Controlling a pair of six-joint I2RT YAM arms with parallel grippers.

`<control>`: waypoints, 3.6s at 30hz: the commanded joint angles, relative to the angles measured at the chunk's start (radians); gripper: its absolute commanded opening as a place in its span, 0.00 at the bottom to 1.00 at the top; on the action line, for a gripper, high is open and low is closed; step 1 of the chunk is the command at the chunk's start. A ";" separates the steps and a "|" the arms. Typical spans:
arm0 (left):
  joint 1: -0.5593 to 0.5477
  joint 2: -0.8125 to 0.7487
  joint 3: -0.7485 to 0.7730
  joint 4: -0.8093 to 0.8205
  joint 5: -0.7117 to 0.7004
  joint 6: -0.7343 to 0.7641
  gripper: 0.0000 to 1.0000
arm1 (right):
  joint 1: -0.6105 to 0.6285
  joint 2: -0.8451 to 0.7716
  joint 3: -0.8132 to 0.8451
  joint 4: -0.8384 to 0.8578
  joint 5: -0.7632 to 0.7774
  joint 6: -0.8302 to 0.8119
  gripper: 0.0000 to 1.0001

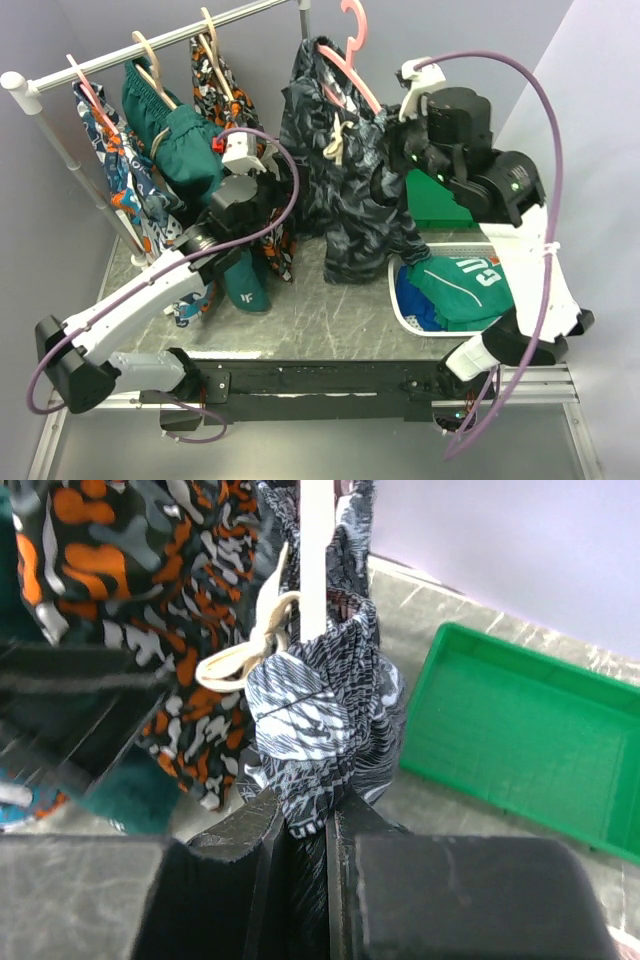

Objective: Place the shorts on the hanger

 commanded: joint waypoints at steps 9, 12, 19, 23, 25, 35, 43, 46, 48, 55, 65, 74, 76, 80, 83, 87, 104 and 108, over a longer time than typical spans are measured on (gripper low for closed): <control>-0.004 -0.182 -0.033 0.022 0.177 -0.013 0.90 | 0.074 0.100 0.085 0.265 0.051 -0.047 0.00; -0.005 -0.225 -0.047 -0.014 0.188 -0.016 0.90 | 0.078 0.130 0.093 0.290 0.048 -0.050 0.00; -0.007 -0.297 -0.064 -0.057 0.198 -0.011 0.90 | 0.085 0.213 0.096 0.363 0.034 -0.067 0.00; -0.005 -0.319 -0.071 -0.080 0.237 -0.018 0.90 | 0.083 0.241 0.097 0.444 0.024 -0.104 0.00; -0.007 -0.330 -0.071 -0.103 0.244 -0.018 0.90 | 0.085 0.264 0.106 0.469 0.020 -0.119 0.00; -0.007 -0.382 -0.093 -0.161 0.307 -0.010 0.90 | 0.083 0.416 0.217 0.544 -0.007 -0.142 0.00; -0.010 -0.396 -0.117 -0.163 0.340 -0.007 0.90 | 0.083 0.469 0.232 0.590 0.003 -0.153 0.00; -0.010 -0.399 -0.123 -0.158 0.346 -0.005 0.90 | 0.083 0.474 0.232 0.612 0.007 -0.156 0.00; -0.010 -0.405 -0.125 -0.155 0.346 -0.002 0.90 | 0.085 0.479 0.240 0.618 0.008 -0.156 0.00; -0.011 -0.408 -0.125 -0.158 0.347 0.004 0.90 | 0.083 0.499 0.261 0.639 0.011 -0.157 0.00; -0.011 -0.400 -0.130 -0.152 0.360 -0.004 0.90 | 0.082 0.534 0.263 0.652 0.007 -0.157 0.00; -0.011 -0.397 -0.130 -0.152 0.361 -0.001 0.90 | 0.077 0.555 0.264 0.658 -0.006 -0.145 0.00; -0.011 -0.399 -0.131 -0.150 0.361 -0.001 0.90 | 0.075 0.558 0.263 0.661 -0.006 -0.142 0.00; -0.011 -0.396 -0.133 -0.152 0.361 0.001 0.90 | 0.074 0.552 0.263 0.664 0.008 -0.136 0.00; -0.011 -0.394 -0.131 -0.149 0.364 0.001 0.90 | 0.072 0.542 0.251 0.667 0.011 -0.127 0.06; -0.011 -0.386 -0.128 -0.152 0.367 0.001 0.90 | 0.068 0.514 0.211 0.675 -0.001 -0.111 0.38; -0.011 -0.328 -0.085 -0.155 0.389 0.010 0.99 | 0.065 0.114 -0.118 0.601 0.017 0.103 0.96; -0.022 -0.256 -0.085 -0.167 0.367 -0.005 0.96 | 0.068 -0.160 -0.473 0.702 -0.052 0.252 1.00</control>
